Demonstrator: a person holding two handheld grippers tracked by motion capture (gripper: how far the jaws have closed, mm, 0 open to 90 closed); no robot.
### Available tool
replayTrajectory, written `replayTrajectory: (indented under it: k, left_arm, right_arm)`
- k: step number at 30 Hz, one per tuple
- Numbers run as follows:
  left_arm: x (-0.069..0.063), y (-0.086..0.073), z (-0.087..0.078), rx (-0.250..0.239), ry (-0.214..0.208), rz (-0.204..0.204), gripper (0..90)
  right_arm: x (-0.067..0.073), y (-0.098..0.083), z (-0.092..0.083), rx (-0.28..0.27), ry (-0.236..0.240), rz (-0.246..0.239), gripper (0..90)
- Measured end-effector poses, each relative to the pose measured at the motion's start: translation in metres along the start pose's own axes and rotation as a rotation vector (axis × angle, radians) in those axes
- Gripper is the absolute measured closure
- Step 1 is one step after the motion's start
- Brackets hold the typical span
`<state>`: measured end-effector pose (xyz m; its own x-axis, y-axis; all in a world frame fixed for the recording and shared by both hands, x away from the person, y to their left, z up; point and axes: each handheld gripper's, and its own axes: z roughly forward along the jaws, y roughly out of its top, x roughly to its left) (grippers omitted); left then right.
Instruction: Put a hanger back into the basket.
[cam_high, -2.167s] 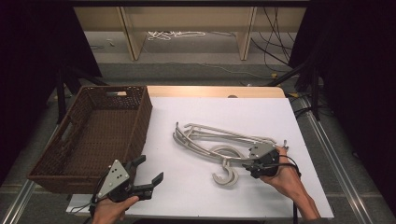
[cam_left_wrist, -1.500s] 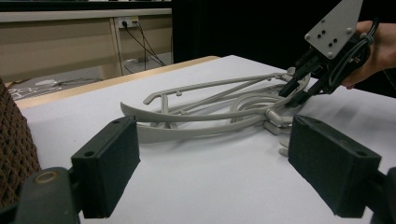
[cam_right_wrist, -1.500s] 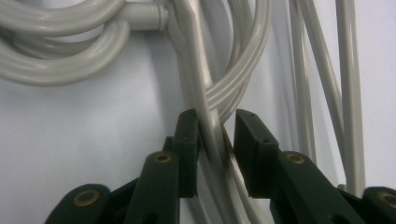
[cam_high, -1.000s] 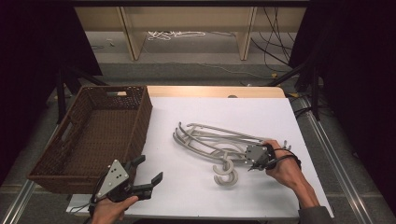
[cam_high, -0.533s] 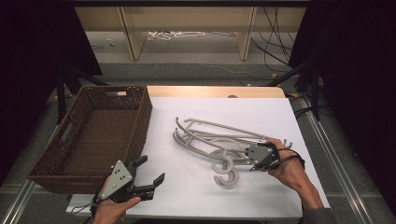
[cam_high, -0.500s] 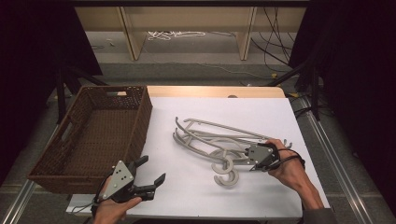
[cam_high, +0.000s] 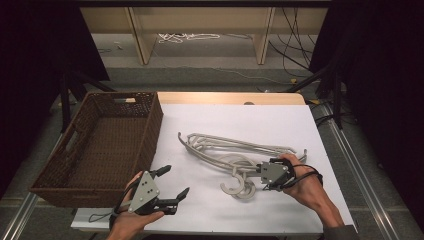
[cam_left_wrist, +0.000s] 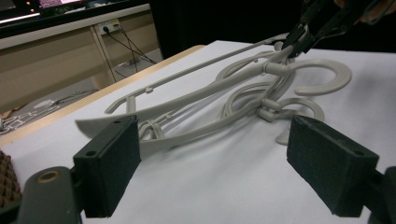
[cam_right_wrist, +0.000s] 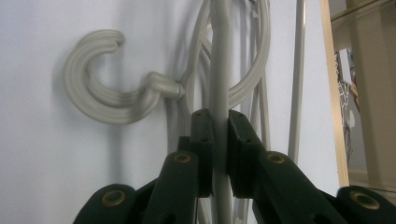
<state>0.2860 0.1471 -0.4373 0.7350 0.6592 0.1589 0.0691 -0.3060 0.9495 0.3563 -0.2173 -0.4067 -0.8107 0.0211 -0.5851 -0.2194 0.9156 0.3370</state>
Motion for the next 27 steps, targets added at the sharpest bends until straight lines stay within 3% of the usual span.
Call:
replayTrajectory:
  k: [2,5,8,9,10,11,17,18,20,21,24,25,27]
  left_arm:
    - [-0.002,0.002,0.006,0.001,-0.005,0.013,17.3]
    - [-0.007,0.004,0.015,0.012,-0.016,0.031,17.3]
    - [-0.010,0.008,0.024,0.028,-0.021,0.077,17.5]
    - [-0.010,0.010,0.027,0.032,-0.035,0.098,17.5]
    - [-0.010,0.012,0.030,0.038,-0.047,0.116,17.5]
    - [-0.010,0.014,0.032,0.043,-0.056,0.122,17.7]
    - [-0.005,0.018,0.046,0.062,-0.053,0.181,18.1]
    - [-0.006,0.018,0.049,0.068,-0.055,0.175,18.4]
    - [-0.005,0.017,0.053,0.088,-0.053,0.210,19.3]
    - [-0.005,0.018,0.054,0.096,-0.052,0.226,19.9]
    - [-0.007,0.020,0.061,0.130,-0.069,0.276,24.0]
    - [-0.009,0.020,0.063,0.137,-0.073,0.285,25.4]
    - [-0.010,0.020,0.066,0.156,-0.088,0.317,27.6]
  right_arm:
    - [0.002,0.003,-0.002,0.008,0.003,0.009,82.8]
    - [0.001,0.006,-0.002,-0.015,0.005,-0.046,82.8]
    - [0.003,0.009,-0.005,-0.015,-0.001,-0.036,82.8]
    - [0.003,0.010,-0.004,-0.025,0.008,-0.049,82.8]
    - [0.004,0.011,-0.006,-0.017,0.008,-0.027,82.8]
    - [0.004,0.012,-0.005,-0.027,0.006,-0.050,82.8]
    - [0.007,0.020,-0.003,-0.049,0.040,-0.077,82.8]
    - [0.008,0.021,-0.004,-0.047,0.042,-0.073,82.8]
    - [0.008,0.023,-0.004,-0.048,0.032,-0.076,82.8]
    - [0.011,0.024,-0.005,-0.035,0.044,-0.045,82.8]
    - [0.012,0.027,-0.005,-0.047,0.056,-0.067,82.7]
    - [0.013,0.028,-0.006,-0.040,0.058,-0.048,82.8]
    - [0.012,0.029,-0.005,-0.057,0.068,-0.075,82.8]
